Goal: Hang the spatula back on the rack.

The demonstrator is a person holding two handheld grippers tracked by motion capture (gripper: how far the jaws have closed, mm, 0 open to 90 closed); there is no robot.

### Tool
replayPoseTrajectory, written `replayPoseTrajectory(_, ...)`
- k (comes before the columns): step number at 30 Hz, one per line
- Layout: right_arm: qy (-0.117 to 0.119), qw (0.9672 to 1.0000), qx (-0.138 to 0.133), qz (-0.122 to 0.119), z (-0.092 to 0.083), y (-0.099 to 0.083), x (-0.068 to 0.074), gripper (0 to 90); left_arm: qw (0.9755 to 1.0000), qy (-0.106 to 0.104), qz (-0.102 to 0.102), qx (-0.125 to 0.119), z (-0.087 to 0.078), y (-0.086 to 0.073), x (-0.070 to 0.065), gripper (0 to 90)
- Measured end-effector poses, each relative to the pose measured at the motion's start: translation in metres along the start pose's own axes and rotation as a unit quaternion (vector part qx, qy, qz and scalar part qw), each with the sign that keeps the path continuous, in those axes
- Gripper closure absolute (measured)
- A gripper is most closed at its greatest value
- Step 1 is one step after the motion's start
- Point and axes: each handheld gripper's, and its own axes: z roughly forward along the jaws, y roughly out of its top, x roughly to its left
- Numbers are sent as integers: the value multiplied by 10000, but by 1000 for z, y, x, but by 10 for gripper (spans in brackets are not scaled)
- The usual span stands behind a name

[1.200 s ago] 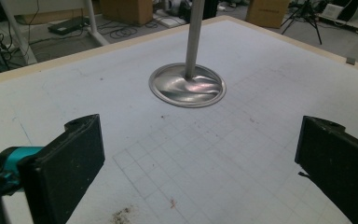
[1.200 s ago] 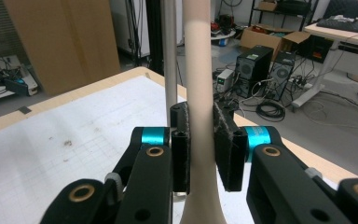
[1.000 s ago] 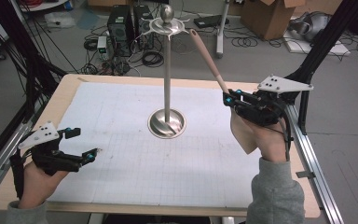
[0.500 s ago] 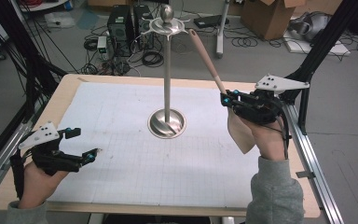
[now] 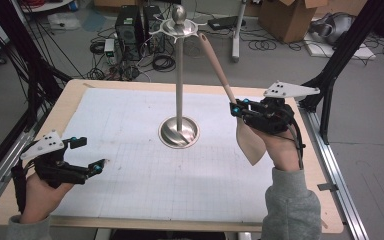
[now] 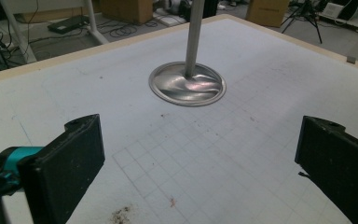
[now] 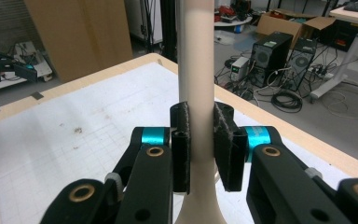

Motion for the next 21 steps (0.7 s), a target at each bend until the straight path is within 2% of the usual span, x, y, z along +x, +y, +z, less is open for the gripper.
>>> replayPoseTrajectory(21,-70,9996,244,-86,21,0,2,782,10000,-31,0,-1,1,0,-2,17)
